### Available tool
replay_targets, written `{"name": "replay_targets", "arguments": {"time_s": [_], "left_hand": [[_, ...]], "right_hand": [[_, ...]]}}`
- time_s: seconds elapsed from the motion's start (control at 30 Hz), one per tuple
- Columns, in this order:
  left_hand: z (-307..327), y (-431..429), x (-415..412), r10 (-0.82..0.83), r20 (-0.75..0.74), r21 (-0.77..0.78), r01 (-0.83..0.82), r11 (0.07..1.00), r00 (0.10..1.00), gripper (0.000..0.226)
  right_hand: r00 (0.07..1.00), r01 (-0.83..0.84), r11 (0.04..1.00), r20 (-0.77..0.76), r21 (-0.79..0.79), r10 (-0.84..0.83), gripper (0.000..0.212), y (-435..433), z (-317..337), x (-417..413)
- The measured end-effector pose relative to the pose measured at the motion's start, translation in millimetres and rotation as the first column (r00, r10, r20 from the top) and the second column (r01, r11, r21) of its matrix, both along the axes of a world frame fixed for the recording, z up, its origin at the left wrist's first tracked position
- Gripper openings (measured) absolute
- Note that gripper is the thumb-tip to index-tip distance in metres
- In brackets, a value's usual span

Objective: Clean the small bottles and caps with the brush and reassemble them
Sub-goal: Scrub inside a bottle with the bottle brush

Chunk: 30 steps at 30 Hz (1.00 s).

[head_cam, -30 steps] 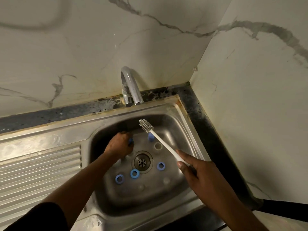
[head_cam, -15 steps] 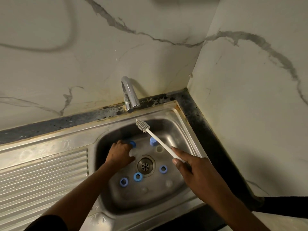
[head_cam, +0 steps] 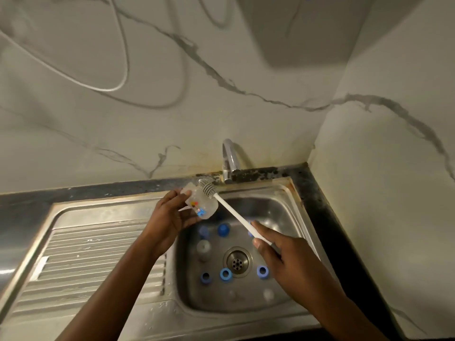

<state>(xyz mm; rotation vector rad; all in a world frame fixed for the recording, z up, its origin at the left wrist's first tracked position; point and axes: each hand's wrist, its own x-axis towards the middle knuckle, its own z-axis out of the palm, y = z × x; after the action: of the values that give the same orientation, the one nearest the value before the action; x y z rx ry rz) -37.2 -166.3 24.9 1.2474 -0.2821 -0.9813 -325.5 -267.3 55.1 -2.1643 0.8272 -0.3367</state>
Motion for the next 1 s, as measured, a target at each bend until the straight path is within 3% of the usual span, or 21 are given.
{"name": "replay_targets", "arguments": {"time_s": [0.1,0.17,0.27,0.43,0.53,0.73,1.0], "left_hand": [[17,14,-6,0.083,-0.036,-0.044,-0.085,0.995,0.996,0.040],[28,23,-15,0.115,0.018,-0.049,-0.114,0.992,0.993,0.044],[36,36,-26,0.157,0.088,-0.076,-0.151,0.986,0.984,0.042],[51,59,-30,0.186,0.078,-0.117,-0.177,0.977,0.979,0.037],[59,70,-21,0.289,0.032,-0.133,-0.283,0.950,0.957,0.035],[68,80,2,0.463,-0.088,-0.150,-0.471,0.869,0.882,0.054],[57,75,-25,0.397,-0.182,-0.183,-0.428,0.885,0.900,0.048]], "right_hand": [[0.998,-0.053,0.999,0.026,0.004,0.053,0.041,7,7,11],[0.995,-0.085,0.996,0.048,-0.008,0.086,0.041,12,11,19],[0.994,-0.093,0.995,0.061,-0.037,0.095,0.044,15,16,29],[0.986,-0.160,0.984,0.026,-0.080,0.162,0.045,24,23,41],[0.983,-0.177,0.977,0.020,-0.116,0.181,0.047,34,25,46],[0.971,-0.231,0.954,0.009,-0.190,0.237,0.041,42,35,46],[0.967,-0.247,0.941,-0.114,-0.230,0.226,0.048,44,47,56]]}}
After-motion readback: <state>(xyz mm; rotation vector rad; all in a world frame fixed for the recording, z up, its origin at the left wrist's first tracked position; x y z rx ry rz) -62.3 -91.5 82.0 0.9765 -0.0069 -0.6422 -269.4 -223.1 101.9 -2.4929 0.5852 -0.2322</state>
